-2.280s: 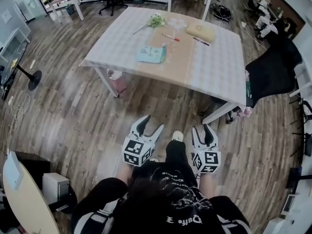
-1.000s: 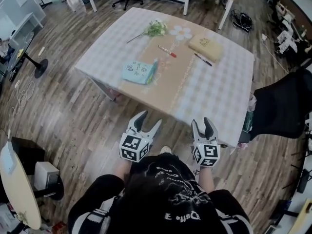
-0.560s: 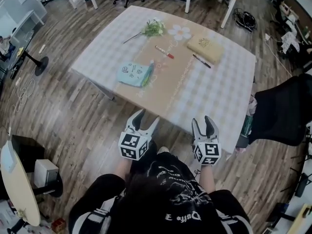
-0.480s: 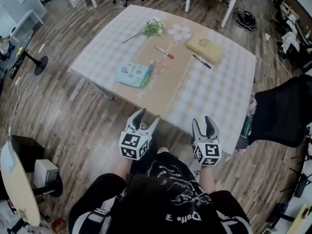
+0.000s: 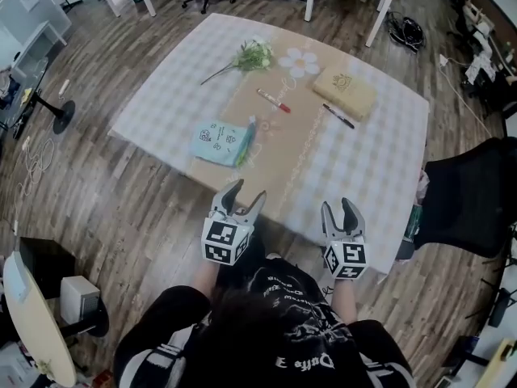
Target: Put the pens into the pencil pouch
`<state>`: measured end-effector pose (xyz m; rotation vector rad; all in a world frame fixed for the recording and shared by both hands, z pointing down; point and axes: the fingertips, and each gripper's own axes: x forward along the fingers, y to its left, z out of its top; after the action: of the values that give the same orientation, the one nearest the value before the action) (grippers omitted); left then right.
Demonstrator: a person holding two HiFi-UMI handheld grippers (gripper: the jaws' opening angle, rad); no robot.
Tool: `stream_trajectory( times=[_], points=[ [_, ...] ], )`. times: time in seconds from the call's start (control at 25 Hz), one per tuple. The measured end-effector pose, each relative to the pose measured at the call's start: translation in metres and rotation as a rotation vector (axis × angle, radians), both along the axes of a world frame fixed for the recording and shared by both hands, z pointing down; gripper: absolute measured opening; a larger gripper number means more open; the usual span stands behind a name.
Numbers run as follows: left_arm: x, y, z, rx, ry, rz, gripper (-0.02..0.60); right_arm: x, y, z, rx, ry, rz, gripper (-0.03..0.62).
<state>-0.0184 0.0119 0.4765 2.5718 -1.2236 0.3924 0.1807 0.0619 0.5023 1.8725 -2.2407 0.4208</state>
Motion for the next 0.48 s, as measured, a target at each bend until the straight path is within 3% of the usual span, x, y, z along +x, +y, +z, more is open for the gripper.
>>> stream_trajectory(
  times=[0.48],
  points=[
    [-0.024, -0.119, 0.007, -0.038, -0.011, 0.057, 0.261, -0.016, -0.105, 0.003, -0.039, 0.025, 0.072, 0.213]
  ],
)
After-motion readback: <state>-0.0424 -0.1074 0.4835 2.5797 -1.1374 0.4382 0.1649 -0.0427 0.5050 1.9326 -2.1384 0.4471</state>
